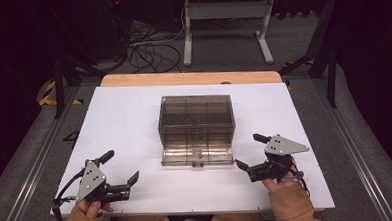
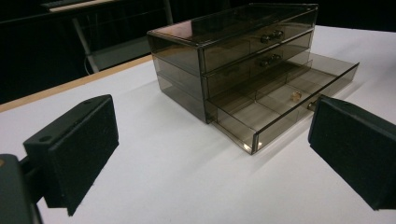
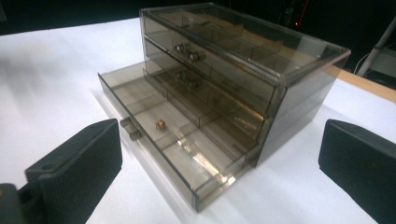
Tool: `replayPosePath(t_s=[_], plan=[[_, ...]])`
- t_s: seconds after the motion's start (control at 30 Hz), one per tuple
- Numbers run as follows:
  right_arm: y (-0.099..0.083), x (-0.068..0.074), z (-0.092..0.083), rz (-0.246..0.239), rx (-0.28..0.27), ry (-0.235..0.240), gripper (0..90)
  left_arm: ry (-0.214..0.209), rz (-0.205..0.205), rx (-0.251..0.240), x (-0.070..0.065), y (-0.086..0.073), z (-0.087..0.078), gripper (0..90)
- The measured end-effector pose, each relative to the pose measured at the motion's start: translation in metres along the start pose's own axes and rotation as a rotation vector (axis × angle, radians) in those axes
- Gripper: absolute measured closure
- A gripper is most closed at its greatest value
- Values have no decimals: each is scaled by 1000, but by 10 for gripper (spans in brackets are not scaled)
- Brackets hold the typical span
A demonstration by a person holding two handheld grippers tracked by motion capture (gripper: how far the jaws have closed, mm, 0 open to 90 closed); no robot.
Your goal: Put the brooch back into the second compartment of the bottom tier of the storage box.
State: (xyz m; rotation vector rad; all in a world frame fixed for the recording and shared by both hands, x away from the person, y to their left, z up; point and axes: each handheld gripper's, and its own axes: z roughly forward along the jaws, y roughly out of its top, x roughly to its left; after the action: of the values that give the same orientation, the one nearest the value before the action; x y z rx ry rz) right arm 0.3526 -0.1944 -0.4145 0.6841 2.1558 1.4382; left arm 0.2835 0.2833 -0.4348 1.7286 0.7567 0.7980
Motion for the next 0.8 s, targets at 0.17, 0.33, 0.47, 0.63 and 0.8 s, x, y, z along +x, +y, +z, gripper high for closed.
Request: replayPosePath(t_s=[0.17,0.33,0.47,0.63,0.8], plan=[[-9,-3,-5,12,5,-11,2,1,2,2,0,-1,1,25],[-17,-8,-8,49,-6,-20,2,5,2,-1,0,-1,1,25],[-25,-9,-9,54,14,-24,2,3,1,5,1,-2,1,24],[-34,-13,-10,71,15,-36,2,-4,-8,-1,1,-3,2,24],[-42,-15,-11,87,19,-37,2,-6,-17,4,2,-3,3,24]])
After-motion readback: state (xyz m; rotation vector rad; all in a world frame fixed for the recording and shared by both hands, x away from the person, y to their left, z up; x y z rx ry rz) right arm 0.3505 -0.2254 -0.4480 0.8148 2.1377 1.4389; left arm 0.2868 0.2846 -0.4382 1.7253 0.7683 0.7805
